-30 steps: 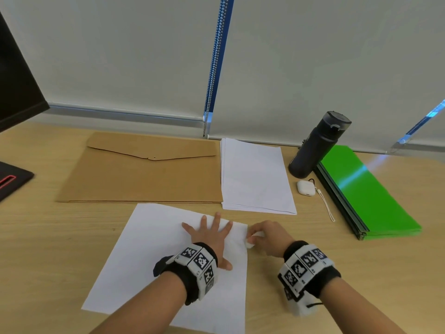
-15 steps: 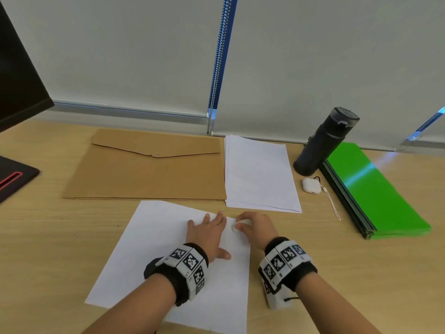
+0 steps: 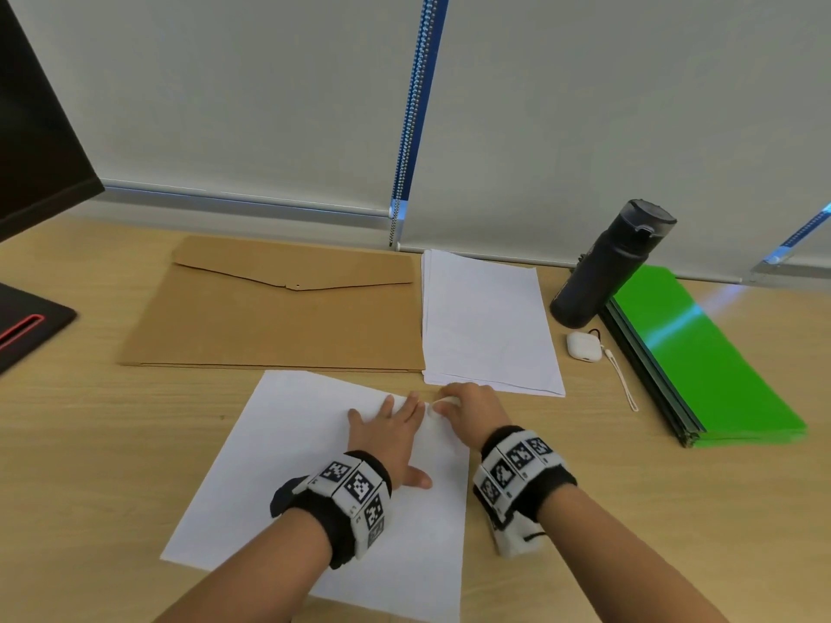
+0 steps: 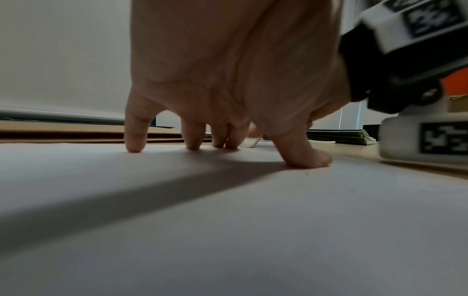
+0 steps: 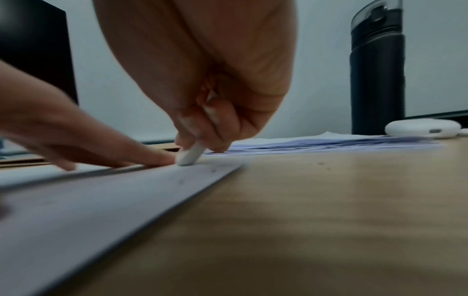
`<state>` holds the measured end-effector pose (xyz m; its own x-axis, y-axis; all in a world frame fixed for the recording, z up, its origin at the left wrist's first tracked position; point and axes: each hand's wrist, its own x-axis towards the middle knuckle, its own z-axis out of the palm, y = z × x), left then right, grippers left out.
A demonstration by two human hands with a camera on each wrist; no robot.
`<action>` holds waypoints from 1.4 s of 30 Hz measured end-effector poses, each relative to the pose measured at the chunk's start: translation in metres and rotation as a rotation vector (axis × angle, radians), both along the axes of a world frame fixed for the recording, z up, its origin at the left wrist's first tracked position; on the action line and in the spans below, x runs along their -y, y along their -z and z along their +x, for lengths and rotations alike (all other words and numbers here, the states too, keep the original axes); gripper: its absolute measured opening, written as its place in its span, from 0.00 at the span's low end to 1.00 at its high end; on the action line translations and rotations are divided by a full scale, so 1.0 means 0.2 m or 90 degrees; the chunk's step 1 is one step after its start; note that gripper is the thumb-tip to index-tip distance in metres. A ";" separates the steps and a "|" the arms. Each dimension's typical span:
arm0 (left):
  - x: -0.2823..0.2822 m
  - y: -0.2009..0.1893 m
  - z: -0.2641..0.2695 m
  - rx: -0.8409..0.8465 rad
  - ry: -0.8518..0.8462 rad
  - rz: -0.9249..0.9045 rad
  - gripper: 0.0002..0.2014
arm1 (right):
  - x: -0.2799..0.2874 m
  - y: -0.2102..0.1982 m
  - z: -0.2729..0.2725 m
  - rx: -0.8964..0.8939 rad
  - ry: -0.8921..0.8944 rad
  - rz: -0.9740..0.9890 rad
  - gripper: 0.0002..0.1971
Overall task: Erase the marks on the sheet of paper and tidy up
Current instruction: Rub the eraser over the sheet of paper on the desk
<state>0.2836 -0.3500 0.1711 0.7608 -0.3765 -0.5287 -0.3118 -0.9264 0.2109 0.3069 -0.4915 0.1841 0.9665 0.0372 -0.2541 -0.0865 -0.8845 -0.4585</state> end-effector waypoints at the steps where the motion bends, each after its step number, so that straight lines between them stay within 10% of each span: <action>1: 0.00 0.00 0.00 -0.001 -0.001 -0.001 0.50 | 0.00 0.01 0.00 0.020 0.017 0.002 0.13; 20: 0.01 0.00 0.01 -0.005 0.001 0.004 0.51 | 0.05 0.00 -0.19 -0.057 -0.115 -0.004 0.11; 24: -0.07 0.00 0.03 -0.007 -0.004 -0.103 0.46 | 0.17 0.01 -0.22 -0.013 0.156 0.177 0.13; 28: -0.22 -0.03 0.07 0.049 -0.228 -0.331 0.18 | 0.26 0.07 -0.25 -0.014 0.449 0.443 0.18; 32: -0.35 -0.08 0.05 0.147 -0.296 -0.235 0.26 | 0.23 0.08 -0.26 -0.020 0.625 0.704 0.18; 42: -0.55 0.04 -0.05 0.170 -0.227 -0.280 0.08 | 0.09 0.03 -0.24 -0.006 0.697 0.938 0.19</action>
